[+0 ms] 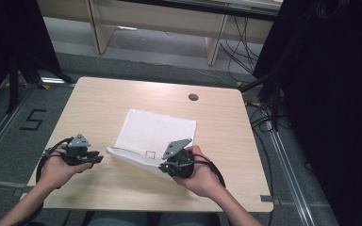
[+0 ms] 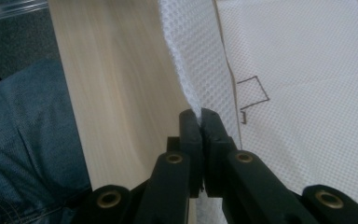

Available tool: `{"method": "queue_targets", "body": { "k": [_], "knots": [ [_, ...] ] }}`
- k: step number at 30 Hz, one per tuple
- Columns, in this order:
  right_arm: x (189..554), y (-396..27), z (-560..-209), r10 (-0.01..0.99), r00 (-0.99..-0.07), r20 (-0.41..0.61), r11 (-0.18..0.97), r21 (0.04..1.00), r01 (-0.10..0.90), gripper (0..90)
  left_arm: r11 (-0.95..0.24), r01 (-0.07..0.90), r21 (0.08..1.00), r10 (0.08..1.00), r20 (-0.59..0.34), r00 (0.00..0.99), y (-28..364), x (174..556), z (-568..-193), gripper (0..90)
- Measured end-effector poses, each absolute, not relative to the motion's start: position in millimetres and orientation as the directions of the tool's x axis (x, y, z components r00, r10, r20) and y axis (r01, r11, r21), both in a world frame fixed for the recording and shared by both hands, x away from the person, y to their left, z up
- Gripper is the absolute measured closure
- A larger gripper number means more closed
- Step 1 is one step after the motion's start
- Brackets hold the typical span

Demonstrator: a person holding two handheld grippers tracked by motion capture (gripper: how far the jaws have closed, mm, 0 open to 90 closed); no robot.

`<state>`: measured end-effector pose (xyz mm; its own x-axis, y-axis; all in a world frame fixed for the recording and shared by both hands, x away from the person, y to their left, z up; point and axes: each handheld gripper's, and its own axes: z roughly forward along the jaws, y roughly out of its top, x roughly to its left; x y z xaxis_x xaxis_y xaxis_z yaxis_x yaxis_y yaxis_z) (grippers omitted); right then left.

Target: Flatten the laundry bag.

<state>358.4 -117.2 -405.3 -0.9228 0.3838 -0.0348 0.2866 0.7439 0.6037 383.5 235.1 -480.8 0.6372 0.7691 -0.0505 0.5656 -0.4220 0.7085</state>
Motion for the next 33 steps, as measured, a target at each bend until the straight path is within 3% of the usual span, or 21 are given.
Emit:
{"method": "queue_targets", "body": {
  "k": [33],
  "knots": [
    [346.9,-122.8,-450.0,0.356,-0.934,0.029,0.788,0.528,0.317,89.6,-0.393,0.530,0.751,0.786,-0.025,0.618,233.2,382.0,-479.7,65.7]
  ]
}}
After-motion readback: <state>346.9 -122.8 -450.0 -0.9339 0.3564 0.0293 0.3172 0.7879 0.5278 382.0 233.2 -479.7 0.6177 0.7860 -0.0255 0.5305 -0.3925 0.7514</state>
